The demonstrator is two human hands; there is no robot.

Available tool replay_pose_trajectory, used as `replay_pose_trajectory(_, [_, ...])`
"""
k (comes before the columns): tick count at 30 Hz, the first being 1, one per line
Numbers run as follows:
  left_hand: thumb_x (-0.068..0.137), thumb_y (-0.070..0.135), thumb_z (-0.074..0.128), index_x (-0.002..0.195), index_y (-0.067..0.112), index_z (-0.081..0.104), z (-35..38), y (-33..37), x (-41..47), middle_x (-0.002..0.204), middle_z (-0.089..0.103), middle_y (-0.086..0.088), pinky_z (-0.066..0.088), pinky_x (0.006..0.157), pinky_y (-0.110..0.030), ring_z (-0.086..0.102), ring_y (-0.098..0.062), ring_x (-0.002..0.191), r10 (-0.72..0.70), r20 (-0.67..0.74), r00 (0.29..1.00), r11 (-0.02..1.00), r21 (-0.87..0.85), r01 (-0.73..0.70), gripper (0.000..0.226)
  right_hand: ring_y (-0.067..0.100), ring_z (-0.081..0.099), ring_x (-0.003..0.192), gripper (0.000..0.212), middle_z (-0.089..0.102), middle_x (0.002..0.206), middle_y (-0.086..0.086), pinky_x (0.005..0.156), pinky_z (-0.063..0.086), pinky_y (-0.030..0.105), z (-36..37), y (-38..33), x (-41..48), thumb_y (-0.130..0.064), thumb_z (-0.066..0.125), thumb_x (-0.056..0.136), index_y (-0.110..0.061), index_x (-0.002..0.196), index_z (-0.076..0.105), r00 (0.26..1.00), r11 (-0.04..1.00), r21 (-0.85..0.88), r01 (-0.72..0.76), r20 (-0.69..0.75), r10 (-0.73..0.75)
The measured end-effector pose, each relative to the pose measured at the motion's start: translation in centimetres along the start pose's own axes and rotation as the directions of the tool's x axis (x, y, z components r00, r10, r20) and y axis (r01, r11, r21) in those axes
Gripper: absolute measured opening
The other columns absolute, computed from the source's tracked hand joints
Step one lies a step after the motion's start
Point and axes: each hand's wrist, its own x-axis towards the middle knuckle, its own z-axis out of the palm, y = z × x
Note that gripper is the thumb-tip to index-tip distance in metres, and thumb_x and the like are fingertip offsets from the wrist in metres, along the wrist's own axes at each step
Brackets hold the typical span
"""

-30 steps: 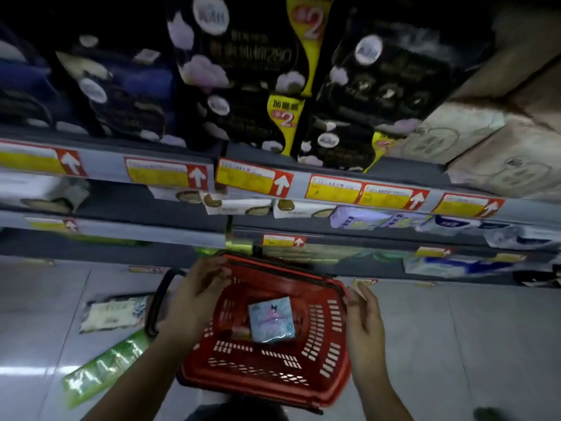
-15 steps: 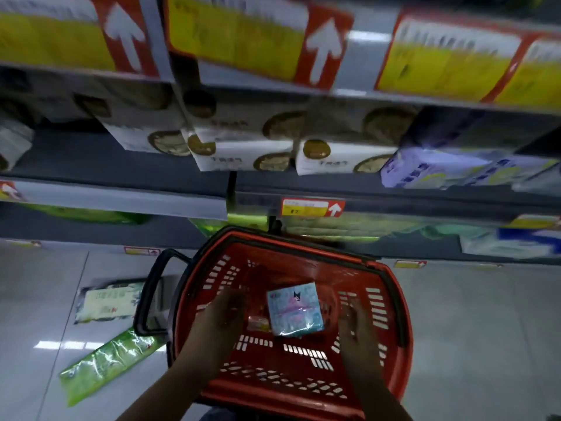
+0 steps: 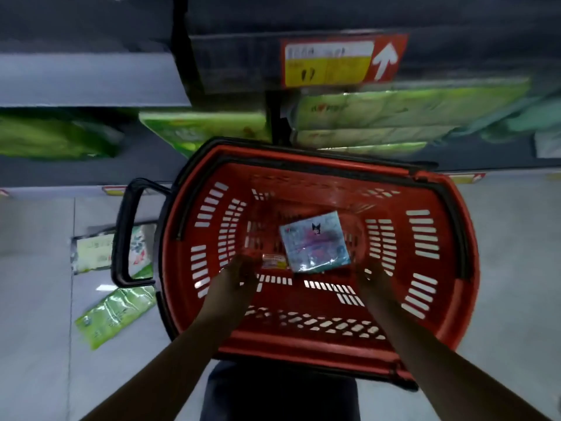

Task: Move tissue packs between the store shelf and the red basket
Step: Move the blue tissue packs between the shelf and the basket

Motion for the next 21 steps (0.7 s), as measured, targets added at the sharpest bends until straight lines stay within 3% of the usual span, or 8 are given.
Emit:
replay_pose_trajectory(3, [0.100,0.013,0.041,0.100,0.028,0.050,1.4,-1.9,2.5,0.073,0.059,0.003,0.036,0.040,-0.011,0.048,-0.006,0.052,-0.071,-0.003,0.997,0.994,0.078,0.071,0.018,0.016,0.050,0.091,0.026,0.059,0.102,0.002,0.069,0.038,0.024,-0.7,0.4,6.1,-0.023,0.043,0.099,-0.010,0.118,0.054,0.997,0.994,-0.078,-0.073,0.023,0.075])
replay_pose_trajectory(6, [0.101,0.018,0.041,0.101,0.020,0.056,3.0,-4.3,5.2,0.071,0.057,0.000,0.031,0.036,-0.008,0.042,-0.006,0.049,-0.147,0.005,0.989,0.988,0.057,0.146,0.016,0.029,0.059,0.099,0.033,0.061,0.121,0.017,0.077,0.041,0.028,0.8,3.2,9.0,-0.025,0.042,0.100,-0.006,0.125,0.053,0.997,0.976,-0.208,-0.063,0.022,0.069])
replay_pose_trajectory(8, [0.100,0.018,0.042,0.103,0.013,0.062,4.1,-6.0,6.9,0.073,0.058,-0.004,0.036,0.041,-0.013,0.045,-0.009,0.054,-0.212,0.031,0.977,0.977,0.010,0.211,0.021,0.030,0.060,0.095,0.034,0.061,0.120,0.017,0.064,0.038,0.026,1.7,4.5,10.5,-0.026,0.038,0.101,-0.007,0.127,0.051,0.995,0.956,-0.280,-0.090,0.022,0.100])
replay_pose_trajectory(11, [0.099,0.026,0.045,0.108,0.012,0.064,5.6,-8.0,9.7,0.092,0.065,-0.012,0.048,0.065,-0.031,0.056,-0.018,0.074,-0.345,0.011,0.939,0.930,-0.130,0.343,0.025,0.020,0.059,0.074,0.034,0.060,0.096,0.003,0.046,0.031,0.018,2.7,5.4,12.7,-0.026,0.034,0.102,-0.007,0.125,0.049,0.995,0.937,-0.340,-0.077,0.037,0.095])
replay_pose_trajectory(13, [0.099,0.030,0.045,0.111,0.012,0.061,6.3,-8.4,11.3,0.092,0.062,-0.009,0.046,0.066,-0.029,0.056,-0.018,0.077,-0.428,-0.009,0.904,0.881,-0.229,0.415,0.027,0.010,0.052,0.060,0.037,0.054,0.087,0.001,0.043,0.029,0.019,3.3,6.1,13.6,-0.028,0.034,0.102,-0.005,0.128,0.048,0.996,0.927,-0.370,-0.059,0.042,0.080])
replay_pose_trajectory(16, [0.100,0.018,0.045,0.119,0.003,0.051,7.3,-8.5,13.6,0.090,0.055,-0.008,0.043,0.063,-0.024,0.051,-0.014,0.072,-0.455,0.024,0.890,0.854,-0.273,0.443,0.025,0.011,0.050,0.058,0.038,0.061,0.096,0.010,0.040,0.032,0.019,3.8,7.0,16.0,-0.030,0.035,0.102,-0.006,0.129,0.047,0.996,0.933,-0.354,-0.060,0.041,0.080])
replay_pose_trajectory(18, [0.097,0.011,0.047,0.129,-0.001,0.043,8.2,-8.7,14.9,0.095,0.054,-0.009,0.043,0.067,-0.024,0.052,-0.016,0.078,-0.466,0.065,0.882,0.847,-0.257,0.466,0.034,0.011,0.049,0.060,0.040,0.062,0.110,0.017,0.044,0.031,0.021,4.2,7.1,17.1,-0.033,0.036,0.101,-0.008,0.131,0.045,0.994,0.934,-0.350,-0.078,0.042,0.099])
replay_pose_trajectory(21, [0.095,0.009,0.050,0.119,0.001,0.050,9.3,-9.4,16.3,0.090,0.055,-0.004,0.048,0.082,-0.036,0.054,-0.018,0.086,-0.500,0.099,0.860,0.812,-0.292,0.505,0.025,0.008,0.047,0.063,0.043,0.059,0.116,0.017,0.045,0.031,0.019,4.6,7.3,18.6,-0.034,0.033,0.102,-0.009,0.135,0.042,0.990,0.942,-0.322,-0.096,0.063,0.122])
